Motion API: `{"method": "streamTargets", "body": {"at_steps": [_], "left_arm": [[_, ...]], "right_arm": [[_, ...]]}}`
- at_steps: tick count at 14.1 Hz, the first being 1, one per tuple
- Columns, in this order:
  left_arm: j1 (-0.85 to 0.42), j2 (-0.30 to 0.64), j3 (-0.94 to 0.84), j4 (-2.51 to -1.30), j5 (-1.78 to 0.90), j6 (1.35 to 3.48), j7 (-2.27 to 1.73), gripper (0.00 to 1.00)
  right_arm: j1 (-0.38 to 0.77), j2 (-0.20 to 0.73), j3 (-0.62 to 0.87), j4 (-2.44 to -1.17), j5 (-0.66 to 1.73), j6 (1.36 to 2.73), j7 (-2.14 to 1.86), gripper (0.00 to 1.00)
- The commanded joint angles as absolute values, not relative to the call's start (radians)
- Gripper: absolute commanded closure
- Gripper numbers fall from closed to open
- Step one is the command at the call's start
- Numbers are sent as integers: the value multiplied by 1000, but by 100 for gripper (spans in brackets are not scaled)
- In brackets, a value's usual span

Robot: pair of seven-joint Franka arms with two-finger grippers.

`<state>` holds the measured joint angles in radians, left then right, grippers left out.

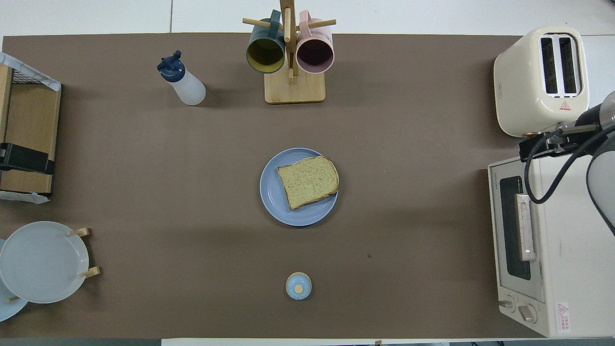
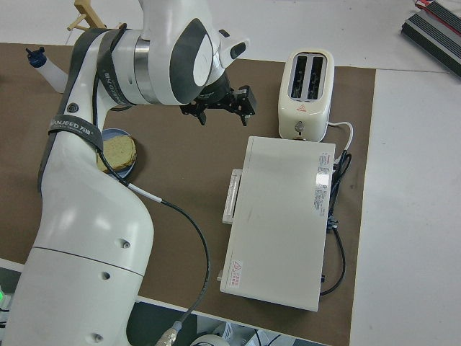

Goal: Put bread on plate and add seasoning

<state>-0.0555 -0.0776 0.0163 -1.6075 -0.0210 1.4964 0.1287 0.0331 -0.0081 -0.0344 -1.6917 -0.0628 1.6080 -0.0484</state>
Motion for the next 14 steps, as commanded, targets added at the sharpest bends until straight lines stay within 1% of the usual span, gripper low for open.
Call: {"method": "streamTargets", "body": {"at_steps": [1,14], "left_arm": [[-35,-90,12,-1649,-46,1542,137,0],[-32,-92,17,-1651,37,1539,187,0]], "right_arm": [[20,-21,-29,-1698,-55,1594,-77,0],[20,-21,-29,-1698,-55,1595,-77,0]]}}
